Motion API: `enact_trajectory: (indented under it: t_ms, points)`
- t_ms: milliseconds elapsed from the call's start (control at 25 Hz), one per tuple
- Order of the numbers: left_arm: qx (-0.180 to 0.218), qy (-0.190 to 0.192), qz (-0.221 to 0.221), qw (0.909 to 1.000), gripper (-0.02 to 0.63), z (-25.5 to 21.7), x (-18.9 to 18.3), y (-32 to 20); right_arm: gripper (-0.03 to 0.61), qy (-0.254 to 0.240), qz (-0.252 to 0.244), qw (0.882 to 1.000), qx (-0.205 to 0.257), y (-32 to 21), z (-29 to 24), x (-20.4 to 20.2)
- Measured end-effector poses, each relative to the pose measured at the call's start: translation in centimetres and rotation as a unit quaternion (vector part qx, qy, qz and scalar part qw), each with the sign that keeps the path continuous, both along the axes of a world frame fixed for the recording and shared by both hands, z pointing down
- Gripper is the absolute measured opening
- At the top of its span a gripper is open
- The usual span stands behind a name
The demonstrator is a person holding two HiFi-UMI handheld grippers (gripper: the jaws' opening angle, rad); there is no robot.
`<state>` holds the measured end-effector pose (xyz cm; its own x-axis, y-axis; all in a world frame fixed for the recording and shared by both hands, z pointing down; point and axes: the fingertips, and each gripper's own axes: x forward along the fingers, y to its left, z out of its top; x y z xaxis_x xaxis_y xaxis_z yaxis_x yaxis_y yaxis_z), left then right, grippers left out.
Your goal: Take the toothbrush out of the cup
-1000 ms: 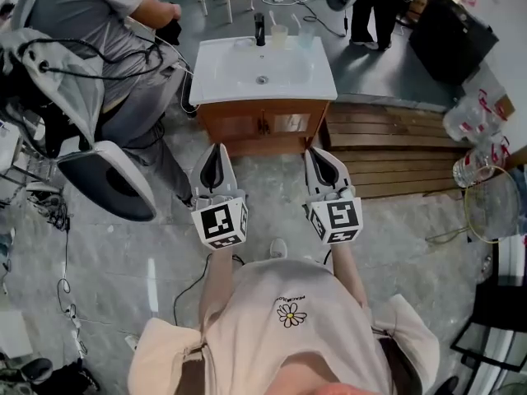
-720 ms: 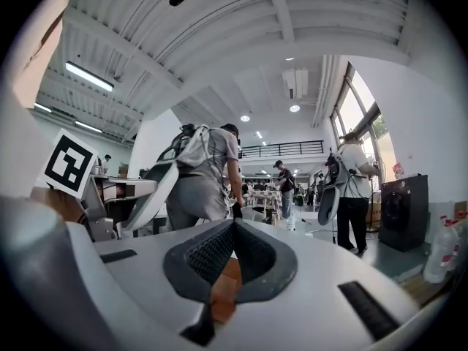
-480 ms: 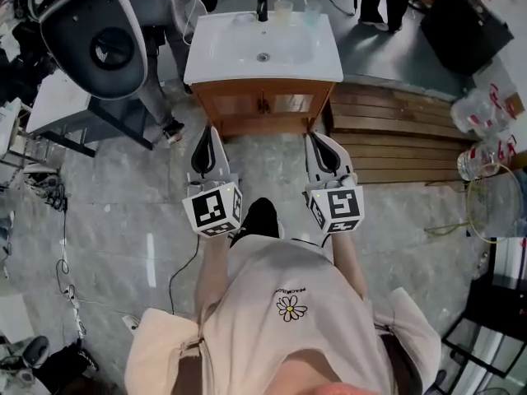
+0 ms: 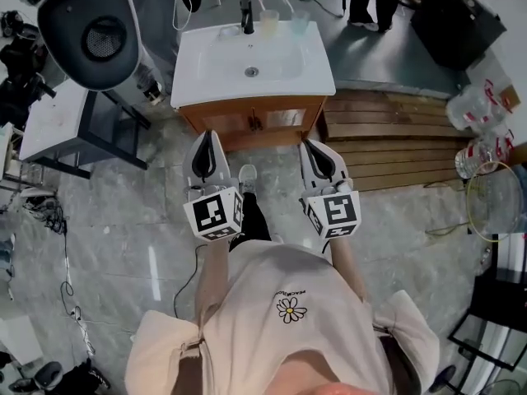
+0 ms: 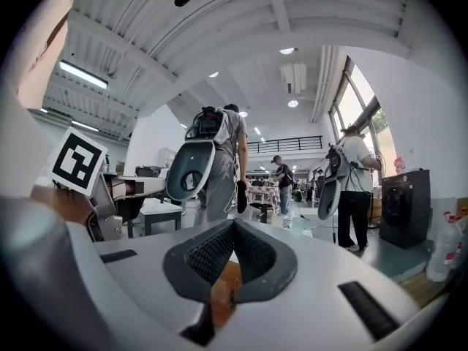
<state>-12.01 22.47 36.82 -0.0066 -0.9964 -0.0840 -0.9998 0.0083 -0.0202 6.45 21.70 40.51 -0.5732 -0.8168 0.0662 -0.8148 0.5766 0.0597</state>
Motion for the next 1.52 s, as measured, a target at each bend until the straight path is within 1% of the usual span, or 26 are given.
enact_trajectory:
  t_ms: [160,320,480,640,760,840,1000,1120,1200,1320,1520]
  points:
    - [0.003,0.007,0.001,1.0000,0.006,-0.3,-1.4,-4.1,-0.002,-0.002,0.001,1.000,0.012,-3.8,-0.8,-1.2]
    - [0.012,0.009,0.001,0.9999,0.006,-0.8,-3.4,-8.9,-0.001,-0.006,0.012,1.000,0.019,-9.1,-1.4,-2.8]
    - [0.009,0.011,0.000,0.9999,0.006,-1.5,-6.3,-14.9,0.000,-0.006,0.019,1.000,0.020,-15.0,-2.3,-5.5]
    - [0.019,0.004,0.008,0.9998,0.006,-2.6,-9.4,-21.3,0.000,-0.006,0.027,0.999,0.036,-21.6,-4.0,-8.5]
    - [0.019,0.013,0.015,0.9996,0.006,-2.6,-11.6,-26.2,-0.002,-0.003,0.040,0.998,0.041,-26.7,-4.6,-10.2]
    - [0.015,0.019,0.023,0.9995,0.006,-2.3,-12.5,-28.8,0.000,0.001,0.054,0.998,0.039,-29.3,-4.6,-10.7]
    - [0.005,0.028,0.038,0.9989,0.006,-1.5,-12.8,-32.3,0.000,0.013,0.081,0.996,0.031,-32.7,-4.2,-10.5]
    - [-0.003,0.041,0.061,0.9973,0.006,-0.8,-12.0,-33.9,0.000,0.020,0.089,0.996,0.024,-34.6,-3.4,-10.1]
    - [-0.005,0.044,0.068,0.9967,0.005,-0.6,-11.5,-34.8,0.000,0.015,0.093,0.995,0.018,-35.7,-3.0,-9.8]
    - [-0.005,0.049,0.061,0.9969,0.006,-0.5,-10.9,-35.5,0.000,0.007,0.086,0.996,0.014,-36.9,-2.8,-9.7]
    - [-0.005,0.056,0.036,0.9978,0.005,-0.4,-10.0,-36.6,-0.001,0.010,0.057,0.998,0.018,-38.7,-3.1,-9.5]
